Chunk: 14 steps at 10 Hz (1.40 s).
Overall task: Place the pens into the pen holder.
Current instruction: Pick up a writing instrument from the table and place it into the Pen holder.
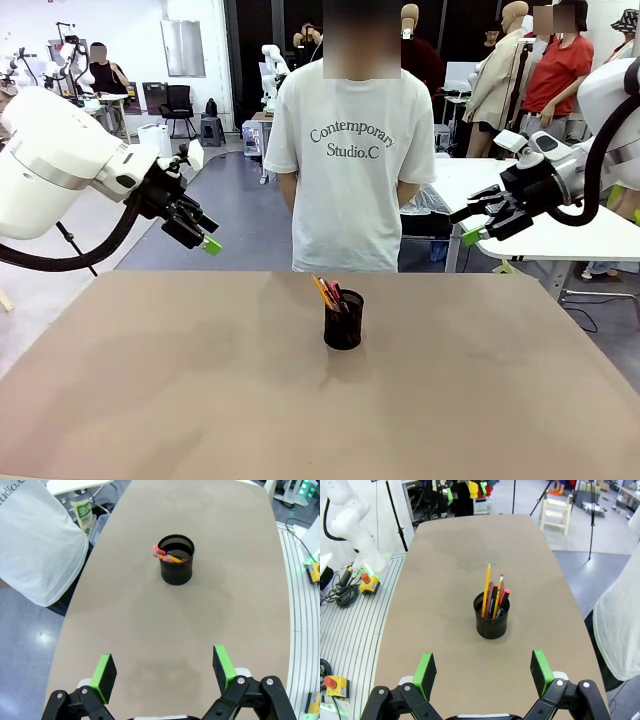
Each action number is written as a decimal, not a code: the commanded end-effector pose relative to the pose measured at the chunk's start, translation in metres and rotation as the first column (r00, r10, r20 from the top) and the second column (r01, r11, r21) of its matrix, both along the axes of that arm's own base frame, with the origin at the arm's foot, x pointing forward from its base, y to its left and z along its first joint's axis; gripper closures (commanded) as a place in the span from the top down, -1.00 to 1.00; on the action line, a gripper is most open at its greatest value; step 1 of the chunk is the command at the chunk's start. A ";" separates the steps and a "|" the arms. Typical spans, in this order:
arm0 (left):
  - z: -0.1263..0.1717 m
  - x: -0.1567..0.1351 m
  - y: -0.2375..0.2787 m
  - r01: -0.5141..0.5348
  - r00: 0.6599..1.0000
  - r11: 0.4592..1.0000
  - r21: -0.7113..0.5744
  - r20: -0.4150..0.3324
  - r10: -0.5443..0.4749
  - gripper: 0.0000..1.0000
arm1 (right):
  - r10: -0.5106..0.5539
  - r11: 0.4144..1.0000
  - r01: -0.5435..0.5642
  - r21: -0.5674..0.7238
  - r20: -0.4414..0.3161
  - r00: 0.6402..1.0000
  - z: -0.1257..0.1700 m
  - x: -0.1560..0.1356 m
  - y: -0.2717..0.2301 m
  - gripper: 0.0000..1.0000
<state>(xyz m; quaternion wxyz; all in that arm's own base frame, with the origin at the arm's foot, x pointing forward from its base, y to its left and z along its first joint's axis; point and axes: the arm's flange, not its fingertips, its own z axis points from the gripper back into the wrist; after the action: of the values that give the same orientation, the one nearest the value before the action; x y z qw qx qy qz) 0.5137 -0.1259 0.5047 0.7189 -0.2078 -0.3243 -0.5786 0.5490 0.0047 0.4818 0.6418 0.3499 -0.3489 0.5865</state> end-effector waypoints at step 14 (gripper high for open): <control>0.003 -0.001 0.002 -0.006 1.000 1.000 -0.001 0.003 0.006 1.00 | -0.004 1.000 0.004 0.001 -0.012 1.000 0.005 0.003 0.002 1.00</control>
<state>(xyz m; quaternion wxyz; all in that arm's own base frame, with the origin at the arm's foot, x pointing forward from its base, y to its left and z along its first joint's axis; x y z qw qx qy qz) 0.5137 -0.1259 0.5047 0.7190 -0.2078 -0.3243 -0.5786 0.5490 0.0047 0.4818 0.6418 0.3499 -0.3489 0.5865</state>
